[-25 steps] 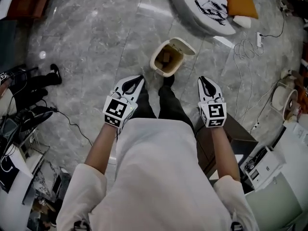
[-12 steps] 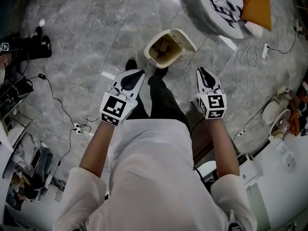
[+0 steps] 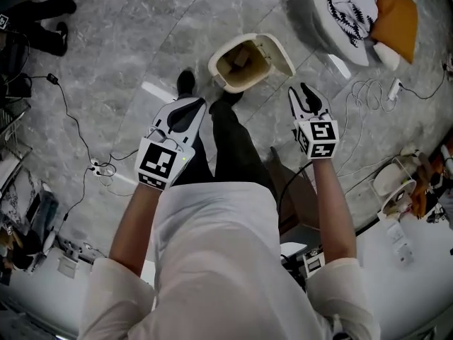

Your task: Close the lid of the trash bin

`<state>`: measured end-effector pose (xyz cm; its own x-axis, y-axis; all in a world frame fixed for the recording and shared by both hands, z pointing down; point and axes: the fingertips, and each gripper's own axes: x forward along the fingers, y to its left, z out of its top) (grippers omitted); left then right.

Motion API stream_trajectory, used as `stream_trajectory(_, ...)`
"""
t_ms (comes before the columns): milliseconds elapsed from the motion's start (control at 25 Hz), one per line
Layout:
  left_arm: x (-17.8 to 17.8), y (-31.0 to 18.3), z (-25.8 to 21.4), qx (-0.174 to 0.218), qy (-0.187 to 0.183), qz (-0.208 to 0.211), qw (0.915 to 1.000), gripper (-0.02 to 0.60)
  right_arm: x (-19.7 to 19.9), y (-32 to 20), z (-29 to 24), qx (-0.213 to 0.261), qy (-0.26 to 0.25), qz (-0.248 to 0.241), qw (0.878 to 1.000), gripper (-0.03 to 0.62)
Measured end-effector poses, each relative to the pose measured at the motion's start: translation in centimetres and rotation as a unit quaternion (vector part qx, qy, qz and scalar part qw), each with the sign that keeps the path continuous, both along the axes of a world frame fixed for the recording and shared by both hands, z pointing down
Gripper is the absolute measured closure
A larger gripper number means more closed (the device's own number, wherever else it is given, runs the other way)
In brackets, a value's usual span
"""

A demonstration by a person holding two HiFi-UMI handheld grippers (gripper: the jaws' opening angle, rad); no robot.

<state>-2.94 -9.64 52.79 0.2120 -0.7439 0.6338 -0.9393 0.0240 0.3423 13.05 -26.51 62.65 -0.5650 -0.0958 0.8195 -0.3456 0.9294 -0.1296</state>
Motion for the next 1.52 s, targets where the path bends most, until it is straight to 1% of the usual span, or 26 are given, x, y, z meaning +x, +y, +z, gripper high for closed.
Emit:
stream_trajectory(160,0.7,0.5,1.0,-0.008,0.003,-0.013,0.9999,0.563,0.0,-0.5,2.8,-0.013,0.017,-0.018,1.000,0.415)
stream_trajectory(360,1.9,1.1,2.5,-0.016,0.011,-0.022,0.9996,0.563,-0.2,-1.5,5.8,-0.015,0.036,-0.036,0.999,0.407)
stream_trajectory(520,2.5,1.4,4.0,-0.020,0.022,-0.027,0.9992,0.563,-0.1,-2.3,8.3,-0.018,0.056,-0.046,0.997,0.386)
stream_trajectory(680,2.3,1.6,5.4,-0.020,0.037,-0.046,0.9981,0.563,0.1,-2.3,10.8,-0.028,0.081,-0.058,0.995,0.369)
stream_trajectory(800,2.1,1.8,6.6,-0.028,0.046,-0.061,0.9967,0.563,0.2,-2.2,12.2,-0.023,0.093,-0.067,0.993,0.349)
stream_trajectory(1000,2.0,2.4,7.7,-0.031,0.050,-0.070,0.9958,0.563,0.4,-2.5,13.1,-0.008,0.095,-0.053,0.994,0.342)
stream_trajectory(1320,2.3,3.0,9.2,-0.040,0.060,-0.066,0.9952,0.563,0.3,-1.7,13.2,0.016,0.087,-0.055,0.995,0.342)
stream_trajectory(1440,2.6,3.2,9.7,-0.041,0.061,-0.057,0.9957,0.563,0.2,-0.4,13.0,0.013,0.080,-0.055,0.995,0.341)
stream_trajectory(1520,2.7,3.4,10.0,-0.041,0.062,-0.051,0.9960,0.563,0.0,1.1,13.0,0.007,0.075,-0.064,0.995,0.342)
